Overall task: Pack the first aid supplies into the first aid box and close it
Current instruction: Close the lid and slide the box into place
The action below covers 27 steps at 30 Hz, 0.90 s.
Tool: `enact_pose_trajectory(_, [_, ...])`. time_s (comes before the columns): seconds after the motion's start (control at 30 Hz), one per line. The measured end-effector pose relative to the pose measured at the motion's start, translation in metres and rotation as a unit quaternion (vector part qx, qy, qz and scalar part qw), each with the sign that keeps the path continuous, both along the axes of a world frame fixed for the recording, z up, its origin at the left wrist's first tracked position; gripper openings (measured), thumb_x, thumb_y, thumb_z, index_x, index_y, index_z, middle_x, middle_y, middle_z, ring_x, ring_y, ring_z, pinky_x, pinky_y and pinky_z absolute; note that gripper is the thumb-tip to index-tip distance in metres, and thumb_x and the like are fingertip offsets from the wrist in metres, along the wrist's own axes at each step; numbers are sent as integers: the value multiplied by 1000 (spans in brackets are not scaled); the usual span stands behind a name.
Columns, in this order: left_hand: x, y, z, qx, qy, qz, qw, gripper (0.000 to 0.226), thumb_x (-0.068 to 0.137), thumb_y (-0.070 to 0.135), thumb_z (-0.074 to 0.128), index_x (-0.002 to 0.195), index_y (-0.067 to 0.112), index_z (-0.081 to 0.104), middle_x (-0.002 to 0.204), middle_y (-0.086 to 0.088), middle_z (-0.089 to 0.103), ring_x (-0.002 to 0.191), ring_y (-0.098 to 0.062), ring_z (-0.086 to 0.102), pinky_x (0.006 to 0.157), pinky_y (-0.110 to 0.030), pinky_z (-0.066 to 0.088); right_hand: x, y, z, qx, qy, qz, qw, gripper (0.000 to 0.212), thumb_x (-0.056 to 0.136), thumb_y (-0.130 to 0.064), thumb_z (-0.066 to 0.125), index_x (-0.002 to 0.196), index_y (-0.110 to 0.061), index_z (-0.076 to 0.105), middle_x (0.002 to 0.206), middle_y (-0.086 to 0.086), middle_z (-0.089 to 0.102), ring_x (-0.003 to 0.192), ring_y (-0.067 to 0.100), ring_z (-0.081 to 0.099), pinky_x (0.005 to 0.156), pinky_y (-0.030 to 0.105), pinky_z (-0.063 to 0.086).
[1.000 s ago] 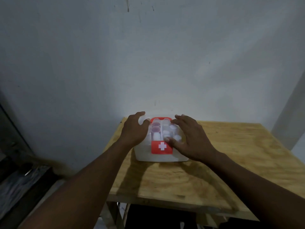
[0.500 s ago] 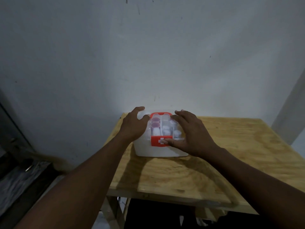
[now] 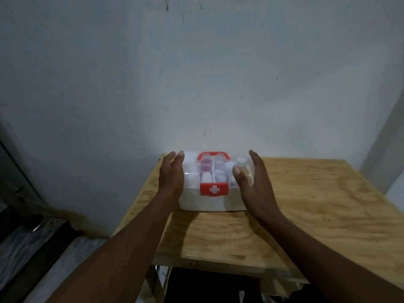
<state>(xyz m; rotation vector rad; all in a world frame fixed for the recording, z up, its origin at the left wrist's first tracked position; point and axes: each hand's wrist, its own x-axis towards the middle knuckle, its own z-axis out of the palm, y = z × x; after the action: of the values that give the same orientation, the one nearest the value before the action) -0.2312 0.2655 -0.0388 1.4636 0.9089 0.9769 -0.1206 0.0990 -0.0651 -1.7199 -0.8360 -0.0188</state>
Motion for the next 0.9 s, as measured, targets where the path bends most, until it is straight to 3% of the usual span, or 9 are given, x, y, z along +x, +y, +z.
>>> enact_pose_trajectory(0.07, [-2,-6,-8,-45,-22,9,999,41,102,41,47,129,13,62,126,-11,66,109,-27,64,95,-40,53,-5,2,-8,15,58,-16,998,78,85,-72,45,150,-35,21,156,-7,33,131,15,44,99,31,42])
enact_pose_trajectory(0.13, [-3,-9,-10,-70,-20,8,997,43,101,46,46,123,15,66,115,-10,70,102,-28,67,96,-46,55,-7,4,-12,27,106,-21,994,74,85,-70,45,147,-36,25,144,-7,45,109,8,52,80,24,48])
enact_pose_trajectory(0.33, [1,-14,-7,-82,-24,42,996,45,96,49,49,118,13,66,111,-12,71,96,-28,68,94,-48,57,-1,0,-6,42,129,-26,990,65,87,-59,55,143,-29,38,124,-11,51,106,11,55,71,20,48])
enact_pose_trajectory(0.57, [33,-48,2,-67,-38,-11,997,24,101,41,48,97,23,64,107,-11,71,97,-31,68,89,-47,58,30,-32,4,39,112,-81,990,69,87,-60,55,144,-24,40,139,2,54,117,23,57,90,43,55])
enact_pose_trajectory(0.77, [77,-86,13,-58,-29,-87,994,27,91,55,47,86,31,60,100,-7,70,96,-32,68,89,-57,57,68,-78,19,54,84,-110,989,68,88,-60,52,142,-20,43,136,4,55,114,23,56,87,39,51])
enact_pose_trajectory(0.9, [100,-101,10,-65,-25,-116,991,37,77,62,46,86,30,62,100,-7,70,96,-33,68,92,-57,55,88,-99,15,41,81,-148,985,70,87,-63,50,143,-21,42,139,4,54,119,23,55,94,43,50])
